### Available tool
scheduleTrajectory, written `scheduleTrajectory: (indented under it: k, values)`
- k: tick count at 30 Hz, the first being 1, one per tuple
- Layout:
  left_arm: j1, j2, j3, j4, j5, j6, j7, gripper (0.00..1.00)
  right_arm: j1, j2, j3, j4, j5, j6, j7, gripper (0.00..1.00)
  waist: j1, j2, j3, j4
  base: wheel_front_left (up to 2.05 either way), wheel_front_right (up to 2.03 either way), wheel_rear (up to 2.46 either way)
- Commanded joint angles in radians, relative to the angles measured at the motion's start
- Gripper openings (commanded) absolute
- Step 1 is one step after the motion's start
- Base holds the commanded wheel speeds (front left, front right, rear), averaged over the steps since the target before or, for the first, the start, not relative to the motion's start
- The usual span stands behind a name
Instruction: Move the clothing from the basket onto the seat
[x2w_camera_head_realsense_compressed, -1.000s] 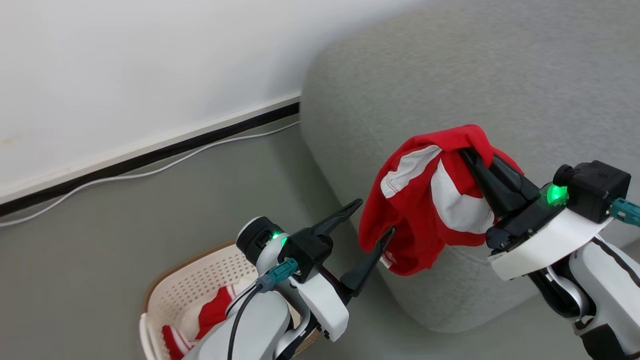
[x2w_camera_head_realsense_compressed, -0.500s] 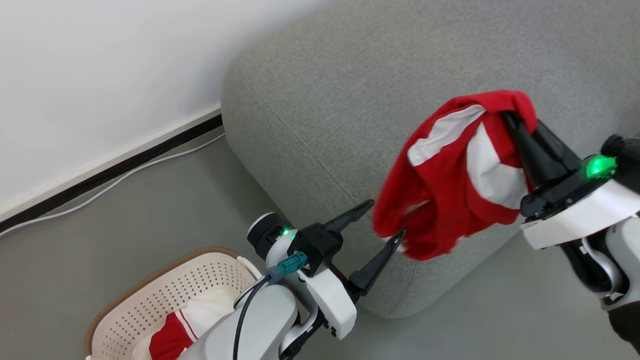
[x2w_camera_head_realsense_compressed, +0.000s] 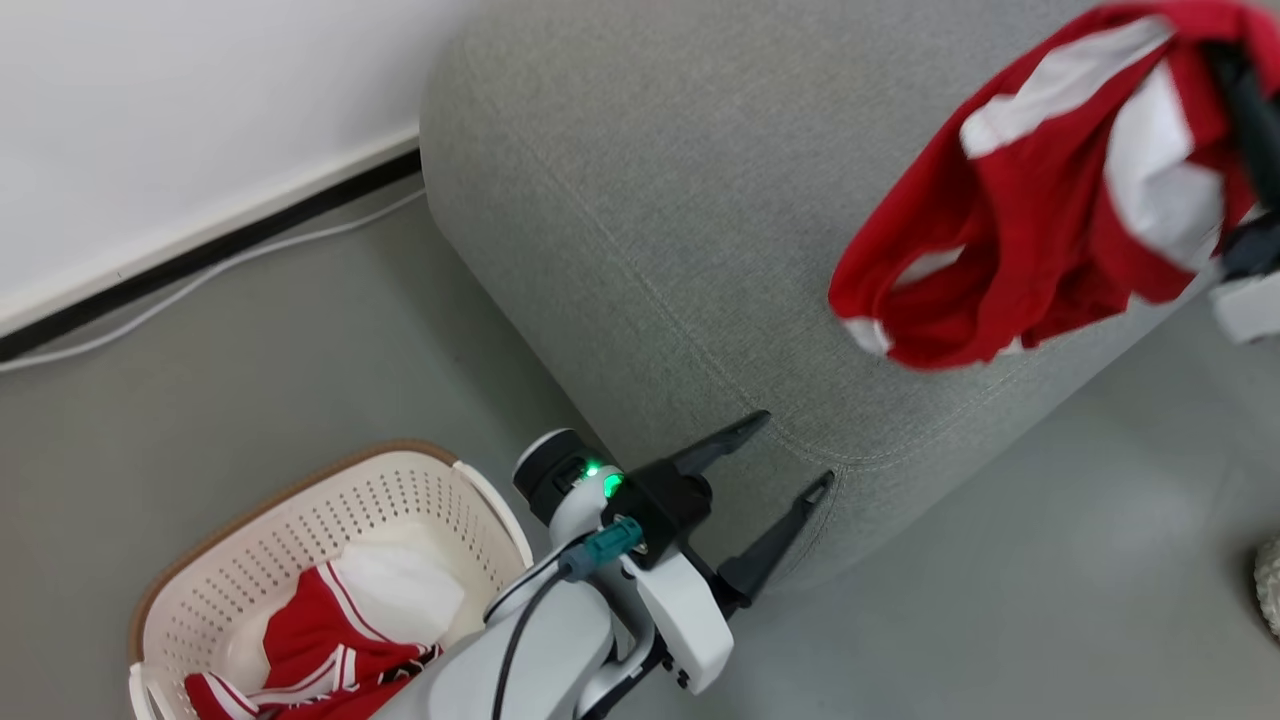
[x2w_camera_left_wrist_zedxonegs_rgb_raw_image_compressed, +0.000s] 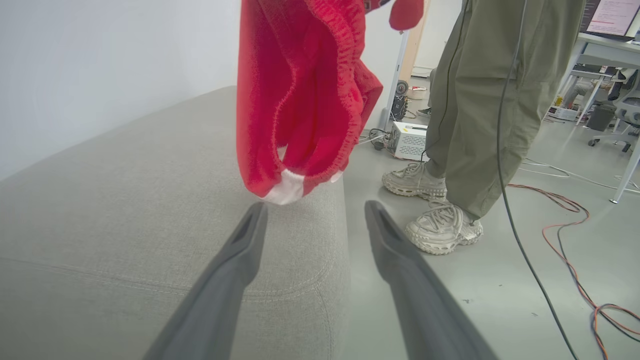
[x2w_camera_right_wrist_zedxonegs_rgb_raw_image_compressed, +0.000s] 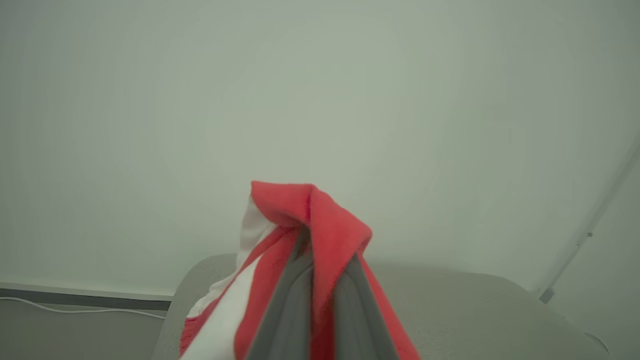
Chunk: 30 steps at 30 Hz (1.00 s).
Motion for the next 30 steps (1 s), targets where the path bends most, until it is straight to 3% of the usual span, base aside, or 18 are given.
scheduleTrajectory:
  k: [1,14,20,25,30]
  values:
    - [-0.043,-0.004,0.002,-0.034,0.005,0.014,-0.005,1.00,-0.043,-0.060,-0.016,0.017,-0.012,0.003,-0.006,0.00,0.0000,-0.0001,0.048,0.016,0.00,0.00,0.00]
    - [-0.177,-0.004,-0.223,-0.071,-0.046,0.122,-0.005,1.00,-0.221,-0.243,-0.147,0.210,-0.004,0.003,-0.006,0.00,0.0000,-0.0001,0.266,0.150,0.00,0.00,0.00]
    - [-0.250,-0.004,-0.323,-0.155,-0.072,0.183,-0.005,1.00,-0.268,-0.375,-0.195,0.312,0.030,0.003,-0.006,0.00,0.0000,-0.0001,0.374,0.252,0.00,0.00,0.00]
    - [-0.276,-0.004,-0.365,-0.212,-0.067,0.227,-0.005,1.00,-0.298,-0.466,-0.265,0.356,0.056,0.003,-0.006,0.00,0.0000,-0.0001,0.452,0.324,0.00,0.00,0.00]
    - [-0.266,-0.004,-0.381,-0.225,-0.057,0.248,-0.005,1.00,-0.327,-0.506,-0.375,0.415,0.062,0.003,-0.006,0.00,0.0000,-0.0001,0.505,0.382,0.00,0.00,0.00]
